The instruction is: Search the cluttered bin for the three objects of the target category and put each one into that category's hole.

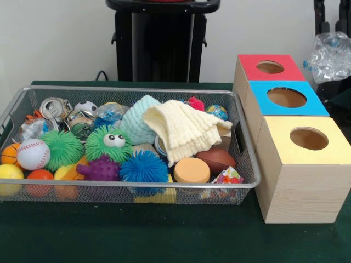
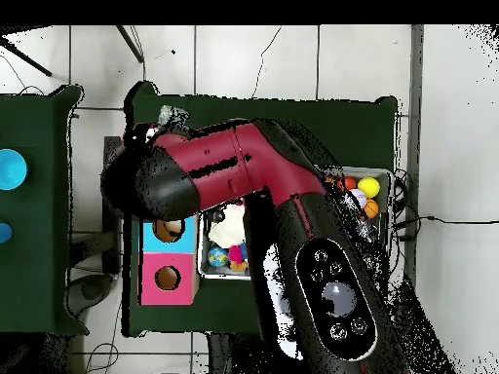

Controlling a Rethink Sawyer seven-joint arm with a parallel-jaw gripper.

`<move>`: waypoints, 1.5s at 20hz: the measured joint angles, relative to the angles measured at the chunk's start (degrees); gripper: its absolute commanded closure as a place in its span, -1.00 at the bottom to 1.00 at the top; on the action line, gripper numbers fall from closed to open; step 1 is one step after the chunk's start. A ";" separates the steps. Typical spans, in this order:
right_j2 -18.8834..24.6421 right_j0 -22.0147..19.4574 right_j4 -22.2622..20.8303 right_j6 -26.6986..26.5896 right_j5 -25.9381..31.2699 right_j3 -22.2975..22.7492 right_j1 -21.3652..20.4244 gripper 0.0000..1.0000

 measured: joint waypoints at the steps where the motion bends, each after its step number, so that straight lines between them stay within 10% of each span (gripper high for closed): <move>1: 0.48 -0.57 -0.26 0.00 -0.52 0.00 -0.36 1.00; 30: 2.34 0.04 -3.27 0.00 5.18 -2.46 4.33 1.00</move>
